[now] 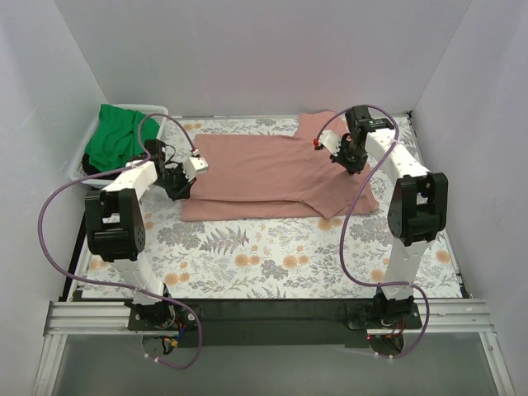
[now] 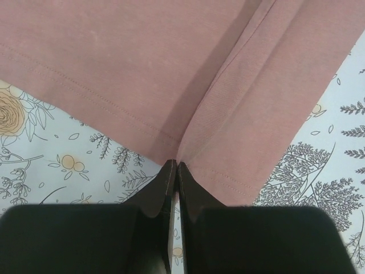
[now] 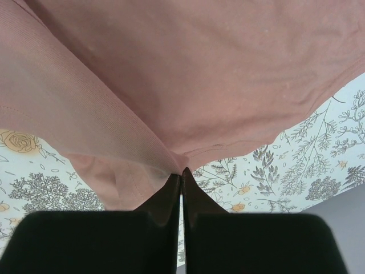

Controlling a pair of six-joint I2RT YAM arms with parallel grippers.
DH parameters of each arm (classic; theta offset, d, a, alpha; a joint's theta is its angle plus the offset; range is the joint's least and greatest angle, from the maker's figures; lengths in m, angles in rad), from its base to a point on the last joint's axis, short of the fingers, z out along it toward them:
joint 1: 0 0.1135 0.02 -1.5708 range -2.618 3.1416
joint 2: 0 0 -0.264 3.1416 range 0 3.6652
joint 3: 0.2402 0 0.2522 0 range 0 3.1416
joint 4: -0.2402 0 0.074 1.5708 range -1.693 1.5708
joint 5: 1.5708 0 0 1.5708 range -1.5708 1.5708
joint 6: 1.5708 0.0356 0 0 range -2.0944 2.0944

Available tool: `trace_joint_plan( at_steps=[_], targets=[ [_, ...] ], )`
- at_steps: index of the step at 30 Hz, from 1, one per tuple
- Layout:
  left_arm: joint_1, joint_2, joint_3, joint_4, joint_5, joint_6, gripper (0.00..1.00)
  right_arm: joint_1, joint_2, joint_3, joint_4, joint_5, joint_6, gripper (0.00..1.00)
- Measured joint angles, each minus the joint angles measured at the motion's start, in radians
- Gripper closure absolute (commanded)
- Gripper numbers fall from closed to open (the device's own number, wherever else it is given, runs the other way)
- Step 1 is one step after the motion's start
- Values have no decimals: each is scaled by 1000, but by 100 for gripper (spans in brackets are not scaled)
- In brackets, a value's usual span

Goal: Fold and stack the t-shirts
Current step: Fold the tshirt

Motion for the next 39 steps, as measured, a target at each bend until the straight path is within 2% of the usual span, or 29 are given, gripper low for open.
trace_joint_plan(
  at_steps=[26, 27, 29, 30, 31, 34, 39],
  targets=[
    [0, 93, 68, 23, -3, -20, 100, -8, 80, 73, 5, 17, -19, 99],
    [0, 96, 71, 23, -3, -21, 97, -8, 81, 76, 4, 18, -19, 99],
    [0, 103, 80, 27, -3, -29, 87, -8, 89, 87, 3, 19, -16, 77],
    [0, 106, 84, 30, -3, -35, 77, -8, 97, 99, 5, 20, -14, 48],
    [0, 108, 89, 31, -6, -44, 70, -10, 104, 108, 5, 21, -5, 42],
    [2, 116, 129, 27, -13, -102, 60, -17, 128, 146, 11, 26, 4, 40],
    [34, 91, 161, 5, 15, -237, 53, -78, 114, 163, -2, -18, 35, 43]
  ],
)
